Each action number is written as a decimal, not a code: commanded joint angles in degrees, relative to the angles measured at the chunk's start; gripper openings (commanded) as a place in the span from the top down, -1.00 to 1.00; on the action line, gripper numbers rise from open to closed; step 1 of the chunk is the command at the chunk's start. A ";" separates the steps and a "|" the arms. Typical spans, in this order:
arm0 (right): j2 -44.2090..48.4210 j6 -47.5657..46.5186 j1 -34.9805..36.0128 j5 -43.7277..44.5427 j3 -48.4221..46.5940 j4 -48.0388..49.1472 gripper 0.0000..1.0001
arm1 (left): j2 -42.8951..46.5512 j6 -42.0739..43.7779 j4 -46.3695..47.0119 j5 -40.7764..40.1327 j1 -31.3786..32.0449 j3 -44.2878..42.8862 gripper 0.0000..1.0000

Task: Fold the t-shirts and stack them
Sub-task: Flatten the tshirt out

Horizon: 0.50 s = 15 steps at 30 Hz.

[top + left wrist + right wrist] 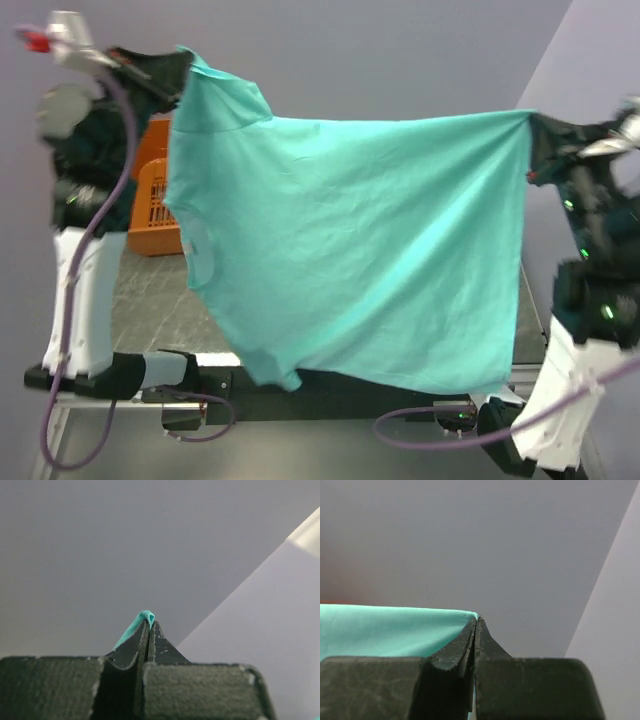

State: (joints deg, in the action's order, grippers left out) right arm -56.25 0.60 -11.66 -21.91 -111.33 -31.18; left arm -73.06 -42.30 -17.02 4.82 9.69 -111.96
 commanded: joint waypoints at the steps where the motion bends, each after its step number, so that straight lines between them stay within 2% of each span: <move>1: -0.09 0.72 -0.38 -2.34 12.77 4.45 1.00 | -4.72 -2.95 5.65 6.85 0.06 6.74 0.99; 2: 0.17 1.24 -0.38 -3.65 20.11 5.85 1.00 | -6.81 -3.39 7.16 7.91 0.06 10.15 0.99; 4: -0.17 1.16 -0.38 -5.15 27.18 10.16 1.00 | -9.46 -3.75 10.49 8.80 0.59 12.63 0.99; 5: -0.61 1.50 -0.38 -5.51 34.09 12.17 1.00 | -12.87 -3.66 11.64 9.33 0.94 14.47 0.99; 7: -2.62 1.33 -0.38 -6.21 40.72 19.29 1.00 | -16.83 -2.27 12.88 9.07 2.25 15.19 0.99; 8: -3.94 1.77 -0.47 -6.21 45.97 21.75 1.00 | -21.55 -1.82 13.84 8.46 2.78 14.85 0.99; 10: -10.32 1.07 -0.38 -6.48 49.09 27.38 1.00 | -26.76 -0.60 14.12 7.49 4.10 13.44 0.99; 11: -13.42 1.07 -0.38 -6.22 50.15 28.79 1.00 | -32.53 -0.15 13.51 6.62 4.54 11.00 0.99; 12: -16.67 0.81 -0.38 -6.21 49.72 30.20 1.00 | -35.55 0.11 12.80 5.30 4.98 9.32 0.99; 13: -24.27 0.63 -0.38 -6.04 48.76 30.39 1.00 | -38.53 0.20 12.27 4.33 5.16 7.57 0.99; 15: -32.39 0.54 -0.56 -6.39 43.24 28.47 1.00 | -47.06 0.12 10.18 1.35 5.51 1.77 0.99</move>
State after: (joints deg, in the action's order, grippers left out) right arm -80.31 1.63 -11.68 -27.51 -62.81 -9.82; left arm -114.06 -43.70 -7.99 9.96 14.46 -103.24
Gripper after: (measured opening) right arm 0.004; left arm 0.013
